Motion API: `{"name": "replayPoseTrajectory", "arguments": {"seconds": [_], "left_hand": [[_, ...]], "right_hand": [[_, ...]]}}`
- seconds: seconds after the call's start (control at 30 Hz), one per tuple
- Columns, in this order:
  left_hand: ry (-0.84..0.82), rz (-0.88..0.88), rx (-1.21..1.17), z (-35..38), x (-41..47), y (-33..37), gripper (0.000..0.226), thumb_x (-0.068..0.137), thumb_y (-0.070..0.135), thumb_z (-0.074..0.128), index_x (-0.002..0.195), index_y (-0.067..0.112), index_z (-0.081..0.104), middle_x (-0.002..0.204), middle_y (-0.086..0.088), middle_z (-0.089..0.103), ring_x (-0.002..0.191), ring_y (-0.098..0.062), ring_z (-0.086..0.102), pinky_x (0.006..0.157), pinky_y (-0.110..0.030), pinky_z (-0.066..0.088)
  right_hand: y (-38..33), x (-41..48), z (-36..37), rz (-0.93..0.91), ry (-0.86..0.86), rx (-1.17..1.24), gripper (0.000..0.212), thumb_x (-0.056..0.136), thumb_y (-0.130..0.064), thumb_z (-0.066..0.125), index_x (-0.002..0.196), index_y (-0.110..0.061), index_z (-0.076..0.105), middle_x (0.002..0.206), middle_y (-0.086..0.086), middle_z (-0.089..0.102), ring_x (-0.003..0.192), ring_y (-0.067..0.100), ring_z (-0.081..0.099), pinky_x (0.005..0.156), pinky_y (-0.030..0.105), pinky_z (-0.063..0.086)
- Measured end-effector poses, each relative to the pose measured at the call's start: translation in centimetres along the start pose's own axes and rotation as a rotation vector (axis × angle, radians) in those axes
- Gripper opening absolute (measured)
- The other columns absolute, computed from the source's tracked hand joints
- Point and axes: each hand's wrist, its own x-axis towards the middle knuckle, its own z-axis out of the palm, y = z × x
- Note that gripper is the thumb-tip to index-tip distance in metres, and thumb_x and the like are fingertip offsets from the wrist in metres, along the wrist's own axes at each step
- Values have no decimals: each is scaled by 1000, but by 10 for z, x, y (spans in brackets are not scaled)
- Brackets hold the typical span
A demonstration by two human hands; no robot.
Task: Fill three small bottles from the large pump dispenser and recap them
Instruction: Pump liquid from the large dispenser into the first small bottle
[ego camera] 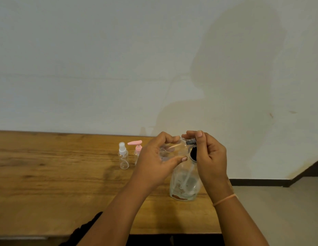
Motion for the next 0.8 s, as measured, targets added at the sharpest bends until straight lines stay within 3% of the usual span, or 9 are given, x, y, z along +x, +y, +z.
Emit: {"name": "replayPoseTrajectory", "arguments": {"seconds": [0.13,0.27,0.4,0.5,0.67,0.8], "left_hand": [[0,-24,1,0,0,-6,32,70,16,81,91,21,58,102,22,63,99,13,56,72,-1,43],[1,2,-9,-1,2,-2,32,70,16,81,87,26,56,103,21,63,102,14,53,70,0,43],[-1,11,-4,-3,2,-1,35,69,15,82,87,30,56,101,25,61,97,18,54,68,0,43],[-8,19,-5,-2,3,-1,34,69,15,82,87,28,56,100,25,61,97,19,54,68,0,42],[-5,-8,30,0,2,-6,32,70,17,81,91,20,57,99,22,63,96,18,53,69,1,41],[-15,-23,11,-1,0,-5,32,70,17,81,91,23,58,99,22,63,96,16,55,69,0,43]], "right_hand": [[6,-3,3,-9,0,-75,33,94,-40,39,89,-24,67,76,0,70,71,28,65,66,46,55],[-1,2,2,-17,-18,3,28,99,-29,42,90,-22,68,87,-6,72,87,11,68,76,29,56],[-3,4,1,-24,-48,32,28,96,-26,41,93,-20,68,89,-7,72,89,7,67,76,18,53],[0,4,0,-14,-48,27,30,98,-31,41,94,-19,69,88,-7,72,89,8,67,75,19,53],[8,0,4,-12,-20,8,39,91,-45,38,92,-21,68,87,-3,71,87,15,68,76,32,56],[8,-2,1,-2,-29,-16,36,93,-42,41,92,-21,69,85,-4,72,84,15,68,73,36,57]]}}
